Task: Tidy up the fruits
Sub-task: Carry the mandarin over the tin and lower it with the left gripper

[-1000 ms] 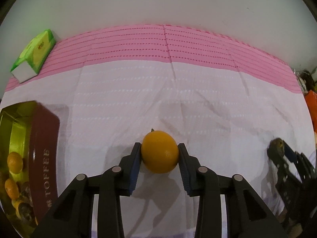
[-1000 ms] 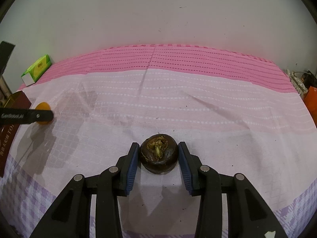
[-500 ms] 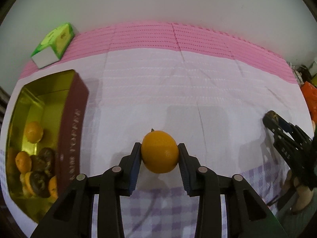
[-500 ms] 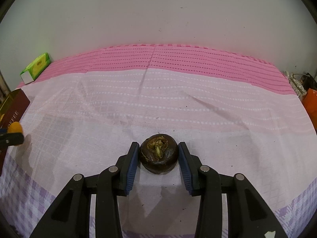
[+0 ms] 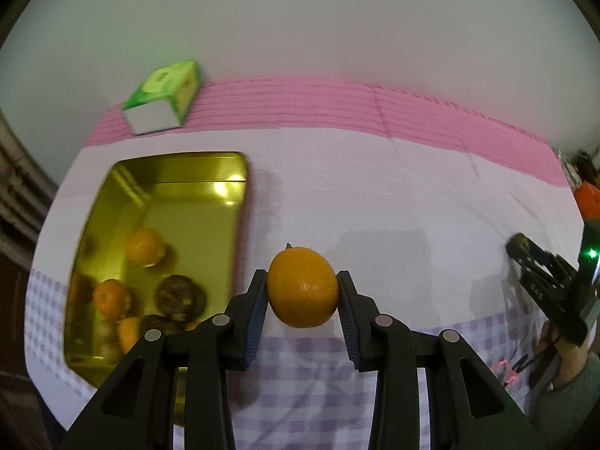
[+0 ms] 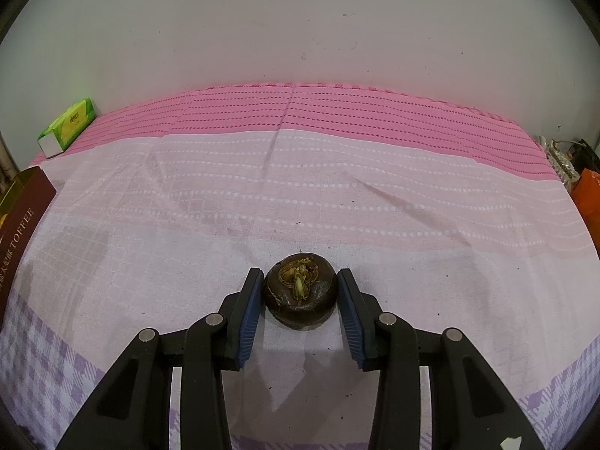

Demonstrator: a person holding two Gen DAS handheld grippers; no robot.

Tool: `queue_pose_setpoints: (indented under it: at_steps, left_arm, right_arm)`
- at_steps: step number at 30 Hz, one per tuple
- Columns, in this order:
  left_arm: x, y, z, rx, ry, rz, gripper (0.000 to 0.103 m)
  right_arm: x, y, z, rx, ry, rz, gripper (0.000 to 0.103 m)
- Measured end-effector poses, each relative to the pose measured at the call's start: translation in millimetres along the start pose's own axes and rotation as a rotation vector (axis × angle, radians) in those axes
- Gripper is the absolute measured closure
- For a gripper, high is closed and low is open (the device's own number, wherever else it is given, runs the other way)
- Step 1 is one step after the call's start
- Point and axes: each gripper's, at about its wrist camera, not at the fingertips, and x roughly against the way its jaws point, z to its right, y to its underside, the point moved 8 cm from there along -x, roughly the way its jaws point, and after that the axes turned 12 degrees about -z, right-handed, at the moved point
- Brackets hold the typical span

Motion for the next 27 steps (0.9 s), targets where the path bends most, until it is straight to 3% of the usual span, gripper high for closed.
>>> queue_pose_setpoints:
  at_steps: [11, 27]
  left_arm:
    - [7.7, -0.9, -68.6, 0.095, -0.068, 0.015, 0.066]
    - [-22.1, 8.2, -115.0, 0.156, -0.131, -0.047, 0.066]
  right_arm:
    - [-0.7, 0.0, 0.6, 0.003, 0.005, 0.0, 0.065]
    - [-0.4, 0.3, 1.3, 0.004, 0.007, 0.001, 0.065]
